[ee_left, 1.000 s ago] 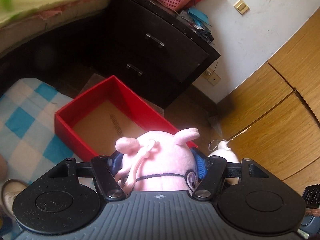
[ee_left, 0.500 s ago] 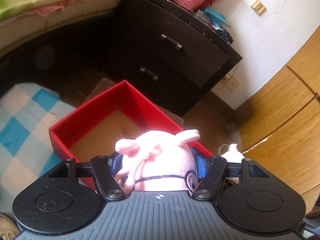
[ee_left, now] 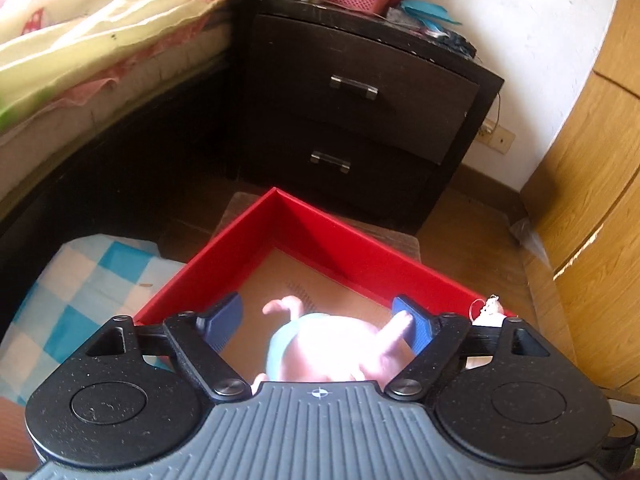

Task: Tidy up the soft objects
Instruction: 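Lower the pig plush into the red box with the left tool while the right tool releases the bear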

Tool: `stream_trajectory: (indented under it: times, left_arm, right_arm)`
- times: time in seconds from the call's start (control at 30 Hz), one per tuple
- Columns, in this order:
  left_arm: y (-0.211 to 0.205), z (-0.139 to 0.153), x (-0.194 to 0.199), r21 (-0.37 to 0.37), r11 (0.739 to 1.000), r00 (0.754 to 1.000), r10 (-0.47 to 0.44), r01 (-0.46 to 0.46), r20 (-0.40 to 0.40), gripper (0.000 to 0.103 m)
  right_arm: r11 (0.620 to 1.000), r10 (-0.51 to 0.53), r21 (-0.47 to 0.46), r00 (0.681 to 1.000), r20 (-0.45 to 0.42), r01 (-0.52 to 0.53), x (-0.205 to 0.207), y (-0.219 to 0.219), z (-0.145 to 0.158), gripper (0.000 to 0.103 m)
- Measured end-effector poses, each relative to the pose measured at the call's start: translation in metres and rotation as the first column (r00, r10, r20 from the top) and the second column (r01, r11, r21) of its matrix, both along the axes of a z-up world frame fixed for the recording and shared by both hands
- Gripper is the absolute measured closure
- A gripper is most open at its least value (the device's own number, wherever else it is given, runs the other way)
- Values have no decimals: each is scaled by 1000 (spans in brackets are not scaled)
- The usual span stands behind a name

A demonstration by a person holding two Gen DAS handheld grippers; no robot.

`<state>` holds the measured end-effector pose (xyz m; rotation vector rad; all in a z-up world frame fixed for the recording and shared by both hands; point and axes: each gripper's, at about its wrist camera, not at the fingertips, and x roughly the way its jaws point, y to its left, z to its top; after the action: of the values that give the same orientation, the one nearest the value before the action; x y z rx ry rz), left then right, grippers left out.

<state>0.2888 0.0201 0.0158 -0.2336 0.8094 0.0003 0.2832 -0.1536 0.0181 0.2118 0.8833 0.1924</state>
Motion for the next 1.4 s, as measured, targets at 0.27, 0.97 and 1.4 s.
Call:
stream_trajectory:
  times: [0.27,0.97,1.4]
  left_arm:
    - [18,-15,11,-2,1000,999,-7,6,-53,12]
    - [42,-28,33,-77,995,996,60,-65,-66,21]
    - [18,-29,27,99,994,973,-14,38,-232,5]
  right_arm:
    - [999,44,-22,997,-56,-46,-10,3,-22,53]
    - [867,408,-280,910,-76,-412,-17,22,-36,52]
    - [807,511,-260,848,-140,-530,-8,14,-45,44]
